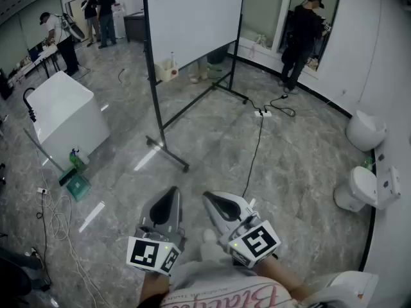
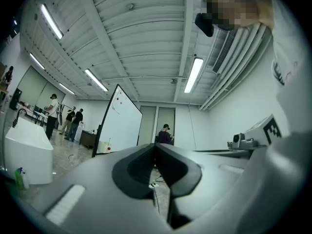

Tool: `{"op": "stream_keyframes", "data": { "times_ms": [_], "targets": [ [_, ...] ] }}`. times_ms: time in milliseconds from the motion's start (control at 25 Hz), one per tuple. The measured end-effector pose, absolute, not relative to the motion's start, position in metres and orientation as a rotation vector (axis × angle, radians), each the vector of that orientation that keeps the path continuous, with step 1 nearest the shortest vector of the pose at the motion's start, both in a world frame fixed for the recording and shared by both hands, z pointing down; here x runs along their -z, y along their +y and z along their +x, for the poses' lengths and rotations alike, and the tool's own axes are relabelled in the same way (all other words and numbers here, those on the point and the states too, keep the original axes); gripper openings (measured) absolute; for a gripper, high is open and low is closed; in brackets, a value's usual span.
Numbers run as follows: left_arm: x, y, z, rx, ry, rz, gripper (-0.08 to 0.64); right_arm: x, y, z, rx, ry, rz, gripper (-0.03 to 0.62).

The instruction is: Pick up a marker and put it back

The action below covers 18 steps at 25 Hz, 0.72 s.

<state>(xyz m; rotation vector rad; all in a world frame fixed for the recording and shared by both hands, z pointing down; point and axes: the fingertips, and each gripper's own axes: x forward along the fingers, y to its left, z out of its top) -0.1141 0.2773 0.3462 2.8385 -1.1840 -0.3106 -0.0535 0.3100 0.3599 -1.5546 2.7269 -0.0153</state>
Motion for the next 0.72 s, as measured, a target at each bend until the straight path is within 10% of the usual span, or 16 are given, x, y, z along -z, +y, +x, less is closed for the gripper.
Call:
{"op": "stream_keyframes", "data": {
  "times_ms": [720],
  "targets": [
    [-0.349,0.189,-0.066,0.237,-1.206,2.826,0.000,-0.363,0.217,-0.005,0.074,2.735,-1.508,0.000]
  ]
}}
